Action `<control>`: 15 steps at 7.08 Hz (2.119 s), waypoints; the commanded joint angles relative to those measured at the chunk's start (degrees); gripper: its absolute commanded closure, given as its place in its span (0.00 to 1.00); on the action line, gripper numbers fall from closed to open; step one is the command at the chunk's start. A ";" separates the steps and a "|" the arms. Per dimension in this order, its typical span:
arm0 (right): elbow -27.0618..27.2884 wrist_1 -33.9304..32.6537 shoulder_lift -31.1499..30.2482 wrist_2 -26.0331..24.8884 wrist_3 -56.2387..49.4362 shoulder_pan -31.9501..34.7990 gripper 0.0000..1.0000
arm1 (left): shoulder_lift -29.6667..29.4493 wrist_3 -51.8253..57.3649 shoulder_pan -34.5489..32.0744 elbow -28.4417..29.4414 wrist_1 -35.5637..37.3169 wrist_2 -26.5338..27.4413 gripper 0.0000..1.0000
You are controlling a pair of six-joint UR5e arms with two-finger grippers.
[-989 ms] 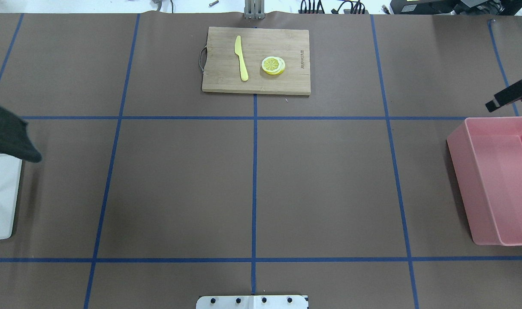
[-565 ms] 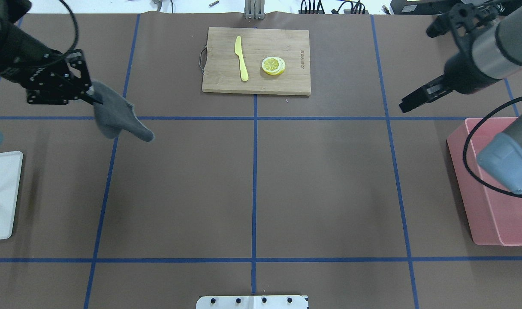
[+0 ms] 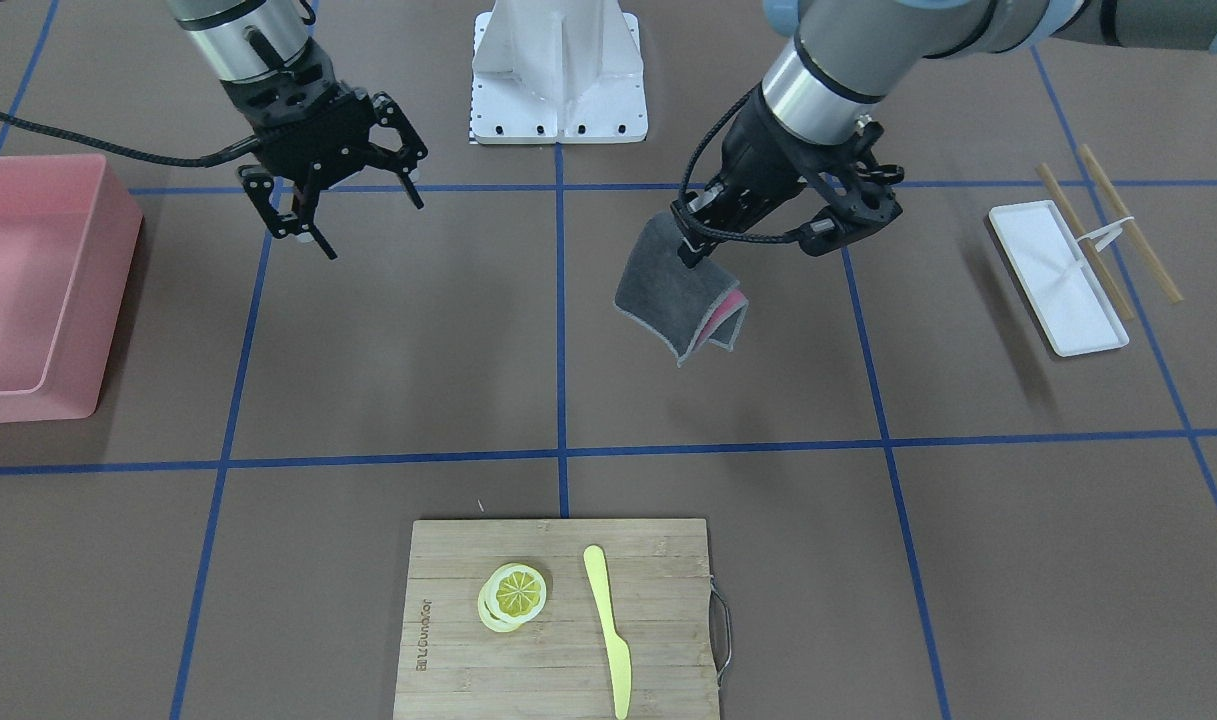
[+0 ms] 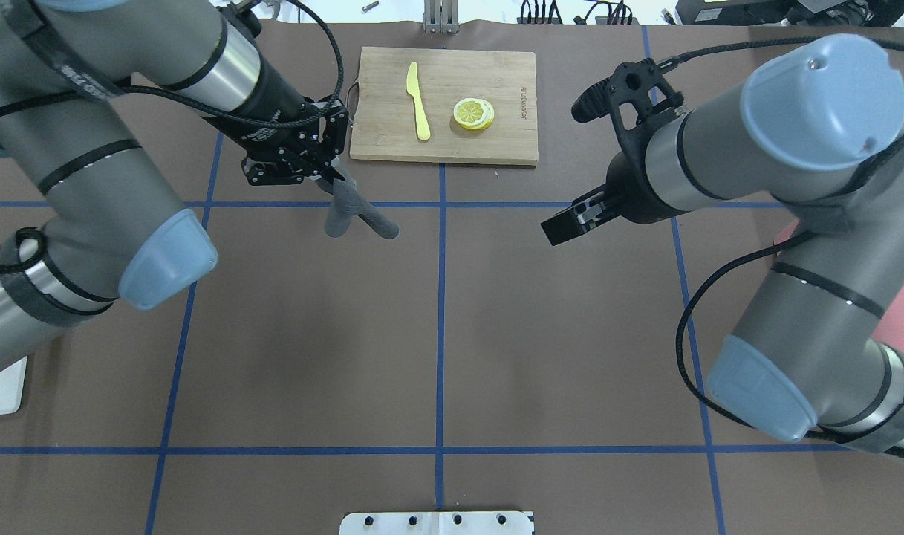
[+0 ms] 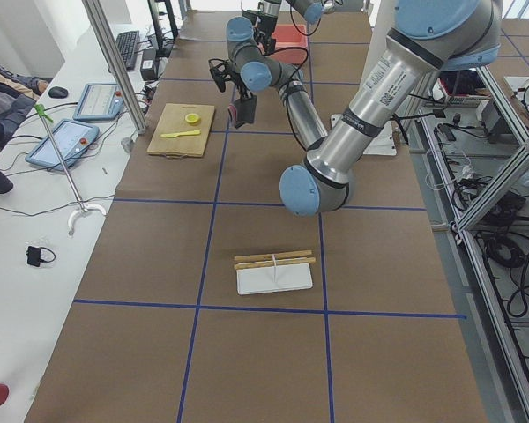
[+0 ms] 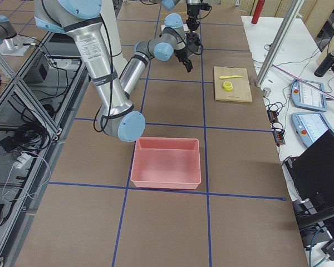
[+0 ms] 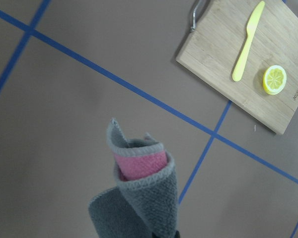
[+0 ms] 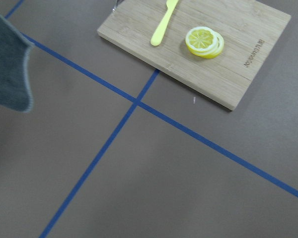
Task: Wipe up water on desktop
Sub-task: 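Bring the grey towel toward table center with left gripper while right gripper approaches, then grasp the hanging end of the grey towel with the right gripper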
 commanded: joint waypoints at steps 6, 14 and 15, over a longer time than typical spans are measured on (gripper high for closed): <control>-0.01 4.41 2.89 -15.46 2.45 -11.07 0.00 | -9.52 -7.25 6.78 9.10 -1.13 5.85 1.00; -0.88 8.19 2.37 -23.66 3.07 -16.62 0.23 | -10.49 -10.58 10.92 7.26 -1.57 5.50 1.00; -0.97 9.32 2.10 -23.75 3.07 -16.80 0.28 | -10.49 -11.12 10.92 7.08 -2.01 5.32 1.00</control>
